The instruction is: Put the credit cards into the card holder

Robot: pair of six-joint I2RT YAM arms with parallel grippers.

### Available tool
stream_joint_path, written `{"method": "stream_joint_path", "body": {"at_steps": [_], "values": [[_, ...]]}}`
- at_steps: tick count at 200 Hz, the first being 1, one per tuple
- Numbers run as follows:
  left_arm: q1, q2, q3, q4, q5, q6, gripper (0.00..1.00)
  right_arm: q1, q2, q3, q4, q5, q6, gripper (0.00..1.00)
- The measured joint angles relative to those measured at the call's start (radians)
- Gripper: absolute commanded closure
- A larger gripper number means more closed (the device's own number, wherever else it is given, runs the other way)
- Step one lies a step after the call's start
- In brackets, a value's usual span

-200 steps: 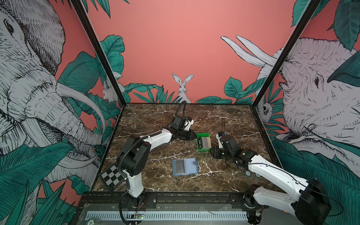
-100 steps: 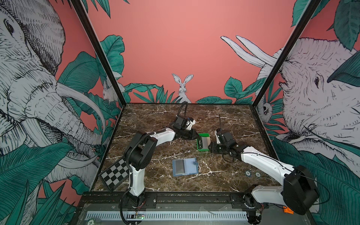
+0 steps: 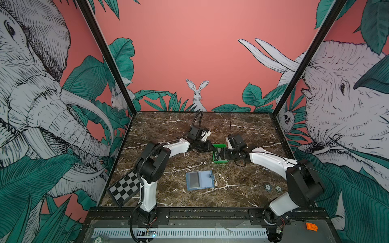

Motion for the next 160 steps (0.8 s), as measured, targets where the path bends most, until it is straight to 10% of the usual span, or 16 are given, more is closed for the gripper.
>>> {"method": "stream_joint_path", "body": {"at_steps": [160], "values": [[-0.01, 0.035, 0.046, -0.051, -0.003, 0.008, 0.84, -0.043, 0.203, 0.147, -0.025, -0.04, -0.051, 0.23]]}}
